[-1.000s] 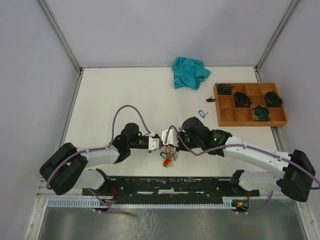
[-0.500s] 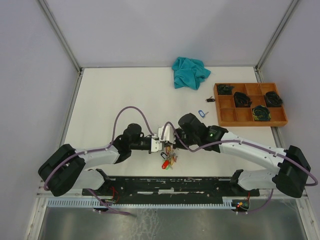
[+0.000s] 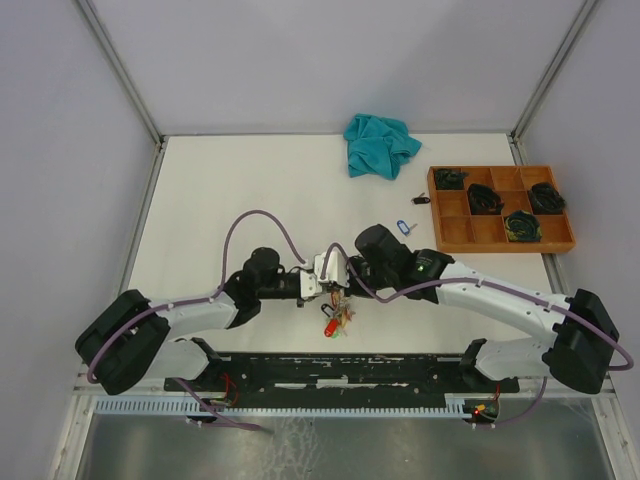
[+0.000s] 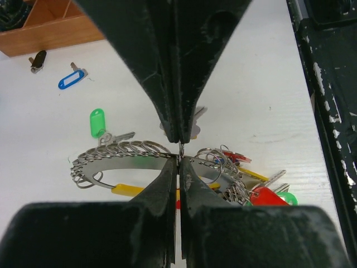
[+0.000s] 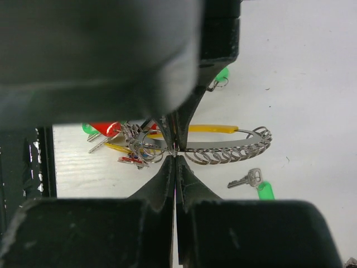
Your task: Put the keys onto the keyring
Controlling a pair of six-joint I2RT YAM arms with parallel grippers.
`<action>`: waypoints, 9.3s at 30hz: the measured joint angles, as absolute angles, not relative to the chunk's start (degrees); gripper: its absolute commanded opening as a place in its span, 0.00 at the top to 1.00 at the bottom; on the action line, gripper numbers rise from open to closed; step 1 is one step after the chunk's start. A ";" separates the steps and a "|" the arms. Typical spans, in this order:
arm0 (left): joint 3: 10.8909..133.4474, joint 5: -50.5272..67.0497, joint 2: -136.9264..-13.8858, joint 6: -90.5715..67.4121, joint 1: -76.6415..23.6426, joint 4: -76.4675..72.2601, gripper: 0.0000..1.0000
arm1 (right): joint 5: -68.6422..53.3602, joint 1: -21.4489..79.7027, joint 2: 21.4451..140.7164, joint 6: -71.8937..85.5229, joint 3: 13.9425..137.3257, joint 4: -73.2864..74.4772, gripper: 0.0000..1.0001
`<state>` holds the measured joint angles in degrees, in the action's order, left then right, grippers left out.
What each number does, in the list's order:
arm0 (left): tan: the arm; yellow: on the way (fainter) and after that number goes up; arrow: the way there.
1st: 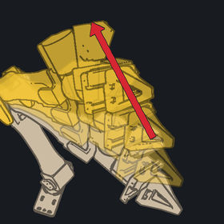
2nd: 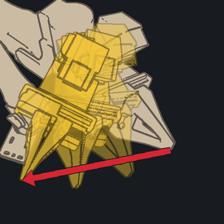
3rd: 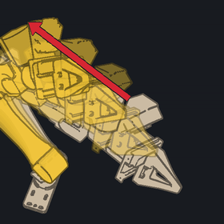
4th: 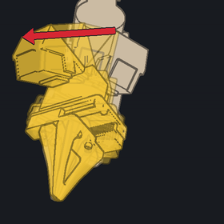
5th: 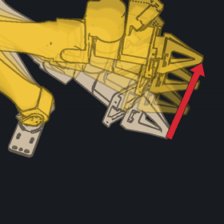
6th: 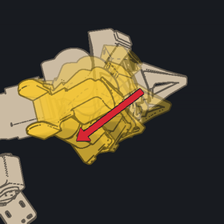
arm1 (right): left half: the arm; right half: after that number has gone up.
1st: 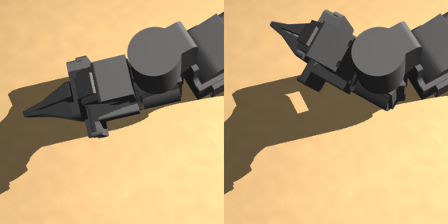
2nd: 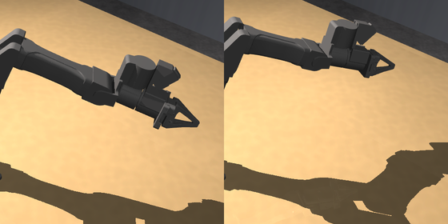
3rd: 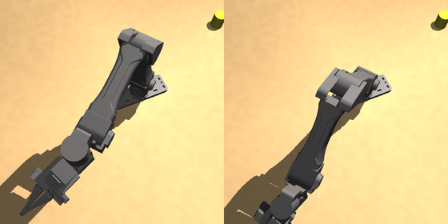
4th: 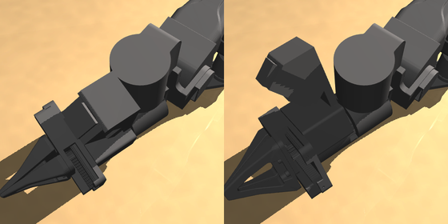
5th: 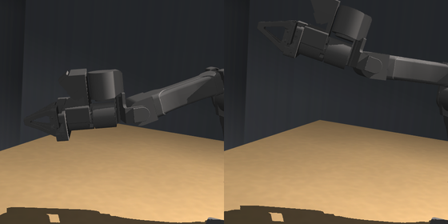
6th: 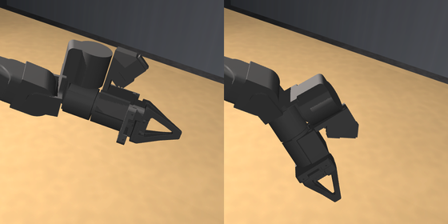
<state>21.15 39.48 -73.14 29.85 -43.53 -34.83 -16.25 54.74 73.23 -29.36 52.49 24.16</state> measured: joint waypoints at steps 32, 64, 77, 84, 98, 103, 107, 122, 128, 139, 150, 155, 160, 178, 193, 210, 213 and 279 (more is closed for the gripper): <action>15.18 38.98 -78.22 3.77 -39.24 -67.81 0.97 | -6.37 54.61 61.30 -26.09 35.94 10.61 0.72; 15.03 36.91 -79.15 1.02 -39.22 -70.41 0.97 | -12.88 51.40 58.50 -20.36 33.80 -2.98 0.70; 15.03 36.23 -79.15 1.02 -39.22 -70.39 0.97 | -12.84 51.27 58.48 -19.18 33.80 -3.68 0.68; 15.03 36.10 -79.15 1.02 -39.22 -70.39 0.97 | -12.88 51.27 58.78 -18.68 33.80 -4.32 0.68; 15.03 36.14 -79.72 0.86 -39.24 -70.41 0.97 | -11.51 51.27 61.39 -18.04 33.80 -6.13 0.77; 15.03 36.14 -79.96 0.84 -39.24 -70.43 0.97 | -11.31 51.27 61.39 -18.04 33.80 -6.44 0.82; 15.03 36.14 -79.96 0.38 -39.24 -70.46 0.97 | -11.57 51.27 61.52 -18.13 33.80 -6.39 0.83; 15.03 36.12 -80.29 -1.26 -39.29 -70.70 0.97 | -13.04 51.22 62.74 -19.33 34.22 -5.04 0.99; 15.03 36.12 -80.66 -1.26 -39.40 -71.50 0.89 | -12.67 51.20 62.74 -21.43 36.86 -0.01 0.99; 14.90 35.64 -80.64 -1.08 -39.51 -71.40 0.75 | -12.43 51.20 67.59 -27.57 47.16 15.14 0.99; 14.13 35.66 -80.58 -0.08 -39.51 -67.29 0.68 | -13.39 51.20 71.29 -30.65 51.16 22.55 0.99; 15.03 36.18 -80.18 1.98 -39.51 -63.81 0.67 | -14.35 51.20 71.64 -31.73 51.90 24.01 0.99; 17.34 36.77 -79.83 4.86 -39.48 -59.68 0.66 | -15.00 51.20 72.20 -32.49 52.40 25.26 0.99; 22.00 45.69 -80.53 9.74 -39.24 -49.30 0.71 | -15.73 51.20 72.82 -33.34 53.12 26.68 0.99; 23.35 46.13 -82.08 9.85 -39.05 -47.68 0.97 | -17.41 50.89 73.49 -33.63 54.43 28.47 0.99; 20.29 42.41 -82.06 3.70 -39.07 -56.01 0.97 | -14.11 51.11 71.02 -30.87 50.65 24.97 0.99; 19.38 41.41 -82.06 2.28 -39.07 -57.76 0.97 | -14.52 51.11 71.02 -29.93 49.60 23.73 0.99; 21.50 46.54 -82.17 6.37 -39.16 -53.10 0.66 | -14.61 50.98 75.02 -36.38 57.21 35.27 0.99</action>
<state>21.50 46.54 -82.17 6.37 -39.16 -53.10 -14.61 50.98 75.02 -36.38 57.21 35.27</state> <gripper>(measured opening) 0.348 0.012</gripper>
